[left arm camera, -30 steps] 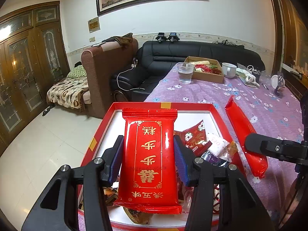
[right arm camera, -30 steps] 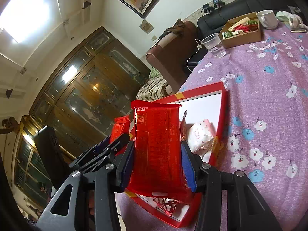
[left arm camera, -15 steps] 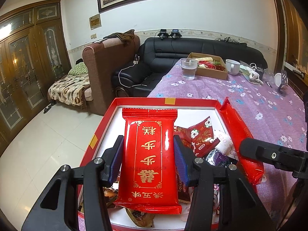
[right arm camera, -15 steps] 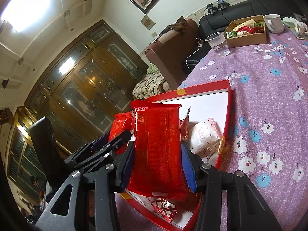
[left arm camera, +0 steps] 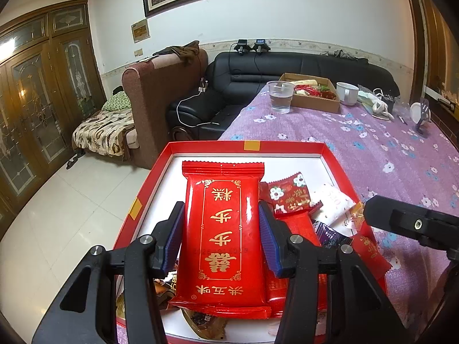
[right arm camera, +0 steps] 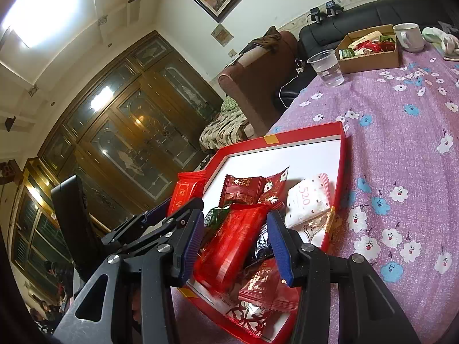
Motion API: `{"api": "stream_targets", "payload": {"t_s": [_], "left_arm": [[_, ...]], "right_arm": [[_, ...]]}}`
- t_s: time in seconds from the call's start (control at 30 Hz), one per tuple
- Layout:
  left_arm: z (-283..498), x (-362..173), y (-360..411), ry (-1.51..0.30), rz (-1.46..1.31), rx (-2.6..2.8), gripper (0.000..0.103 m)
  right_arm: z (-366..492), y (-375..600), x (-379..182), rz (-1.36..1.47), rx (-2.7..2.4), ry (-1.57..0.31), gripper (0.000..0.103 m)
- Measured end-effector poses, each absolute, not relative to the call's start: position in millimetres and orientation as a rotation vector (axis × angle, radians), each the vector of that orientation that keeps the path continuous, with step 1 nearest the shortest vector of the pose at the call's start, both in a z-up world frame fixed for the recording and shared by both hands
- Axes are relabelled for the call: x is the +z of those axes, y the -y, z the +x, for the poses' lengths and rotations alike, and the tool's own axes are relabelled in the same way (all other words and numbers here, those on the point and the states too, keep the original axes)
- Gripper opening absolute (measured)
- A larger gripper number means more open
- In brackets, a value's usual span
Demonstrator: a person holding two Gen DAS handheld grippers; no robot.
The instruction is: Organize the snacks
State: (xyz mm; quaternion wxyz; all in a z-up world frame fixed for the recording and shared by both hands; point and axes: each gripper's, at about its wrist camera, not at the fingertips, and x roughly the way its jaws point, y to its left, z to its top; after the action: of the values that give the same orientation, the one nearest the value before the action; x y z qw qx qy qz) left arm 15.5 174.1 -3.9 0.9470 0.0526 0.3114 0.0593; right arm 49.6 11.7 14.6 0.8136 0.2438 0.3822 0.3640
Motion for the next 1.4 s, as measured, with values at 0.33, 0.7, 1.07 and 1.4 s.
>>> {"api": "stream_targets", "payload": {"t_s": [0.33,0.7,1.07,1.4], "left_arm": [[8.1,2.6,-169.9,-0.623,0.122,0.156,0.072],[-14.2,14.4,-166.2,-0.607,0.136,0.193,0.083],[-44.9,25.6,-169.2,-0.576,0.129,0.167,0.086],[-53.1,27.1,-171.1,-0.571,0.127,0.178,0.086]], "right_arm": [[46.3,-6.1,16.6,0.487,0.741,-0.801,0.049],[16.4,-4.6,39.6,0.342,0.635,-0.667,0.063],[-15.0,-12.1,56.7,0.281,0.631,-0.592,0.069],[-33.6,-18.6,67.5,0.251,0.647,-0.560,0.069]]}}
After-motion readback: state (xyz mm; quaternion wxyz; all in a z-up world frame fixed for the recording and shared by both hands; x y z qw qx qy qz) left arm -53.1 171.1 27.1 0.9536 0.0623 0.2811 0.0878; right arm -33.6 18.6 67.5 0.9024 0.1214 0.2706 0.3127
